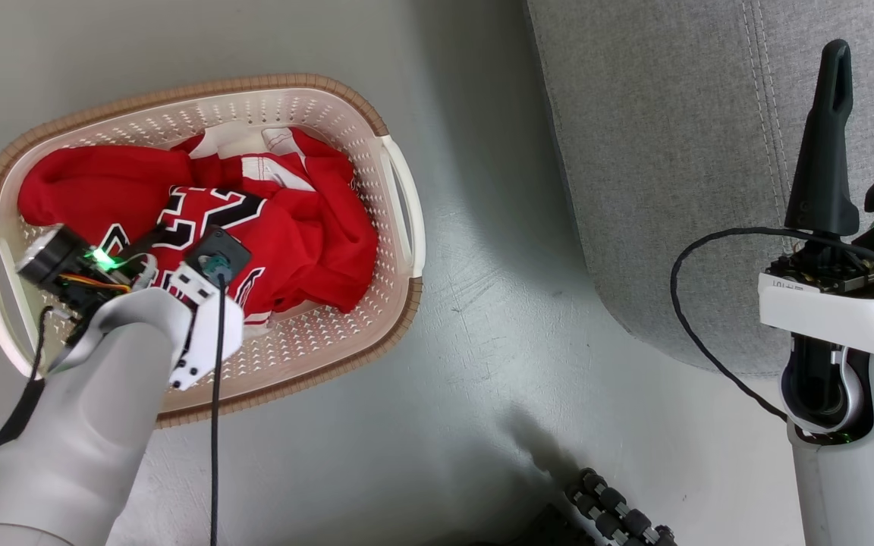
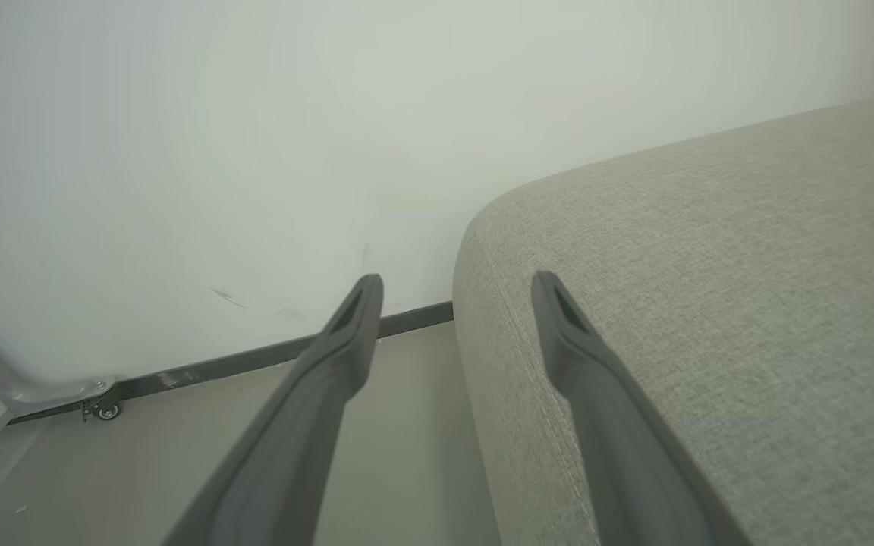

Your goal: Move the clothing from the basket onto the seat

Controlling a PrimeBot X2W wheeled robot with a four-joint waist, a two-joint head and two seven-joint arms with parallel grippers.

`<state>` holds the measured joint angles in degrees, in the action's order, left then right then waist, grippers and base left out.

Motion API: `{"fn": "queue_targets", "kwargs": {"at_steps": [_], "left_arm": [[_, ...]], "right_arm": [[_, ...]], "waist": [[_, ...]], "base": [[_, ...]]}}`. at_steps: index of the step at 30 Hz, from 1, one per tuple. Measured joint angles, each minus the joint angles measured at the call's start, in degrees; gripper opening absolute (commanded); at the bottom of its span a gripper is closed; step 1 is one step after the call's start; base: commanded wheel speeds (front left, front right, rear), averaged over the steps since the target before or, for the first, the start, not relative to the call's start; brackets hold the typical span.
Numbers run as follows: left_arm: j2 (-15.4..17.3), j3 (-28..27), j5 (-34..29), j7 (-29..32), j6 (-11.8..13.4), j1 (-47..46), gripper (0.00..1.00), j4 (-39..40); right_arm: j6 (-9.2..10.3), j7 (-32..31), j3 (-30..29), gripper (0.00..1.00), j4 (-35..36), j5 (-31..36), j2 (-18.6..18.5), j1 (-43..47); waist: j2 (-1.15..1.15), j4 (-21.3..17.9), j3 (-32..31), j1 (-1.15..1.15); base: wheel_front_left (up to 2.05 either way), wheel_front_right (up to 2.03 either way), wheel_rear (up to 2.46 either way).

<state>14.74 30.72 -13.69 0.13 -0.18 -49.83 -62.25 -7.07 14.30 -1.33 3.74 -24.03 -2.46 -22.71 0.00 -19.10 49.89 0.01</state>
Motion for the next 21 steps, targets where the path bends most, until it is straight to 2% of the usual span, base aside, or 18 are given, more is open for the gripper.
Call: {"fn": "queue_targets", "kwargs": {"at_steps": [6,7,9,10,13,15,21], "left_arm": [[0.8,0.0,-1.1,2.3,0.8,-0.7,1.0,-2.0],[0.8,0.0,-1.1,2.8,0.8,-0.7,0.94,-2.4],[0.8,0.0,-1.1,3.4,0.8,-0.7,0.76,-3.0],[0.8,0.0,-1.1,3.5,0.8,-0.7,0.53,-3.3],[0.5,-0.1,-1.1,3.9,0.8,-0.7,0.33,-3.7],[0.2,-0.1,-1.0,3.9,0.7,-0.7,0.01,-3.7],[-0.8,0.1,-0.6,3.6,0.7,-0.8,0.0,-3.8]], "right_arm": [[0.0,0.0,0.0,1.0,-0.1,0.0,0.0,0.0],[0.0,0.0,0.0,1.0,-0.1,0.0,0.0,0.0],[0.0,0.0,0.0,1.0,-0.1,0.0,0.0,0.0],[0.0,0.0,0.0,1.0,-0.1,0.0,0.0,0.0],[0.0,0.0,0.2,1.0,-0.1,0.0,0.0,0.0],[0.0,0.0,0.3,1.0,-0.1,0.0,0.0,0.0],[0.0,0.0,0.1,1.0,-0.2,0.0,0.0,0.0]], "waist": [[0.0,-0.1,0.2,0.0],[0.0,-0.1,0.2,0.0],[0.0,-0.2,0.3,0.0],[0.0,-0.2,0.3,0.0],[0.0,-0.2,0.3,0.0],[0.0,-0.1,0.3,0.0],[0.0,0.0,0.3,0.0]], "base": [[0.0,0.0,0.0],[0.0,0.0,0.0],[0.0,0.0,0.0],[0.0,0.0,0.0],[0.0,0.0,0.0],[0.0,0.0,0.0],[0.0,0.0,0.0]]}}
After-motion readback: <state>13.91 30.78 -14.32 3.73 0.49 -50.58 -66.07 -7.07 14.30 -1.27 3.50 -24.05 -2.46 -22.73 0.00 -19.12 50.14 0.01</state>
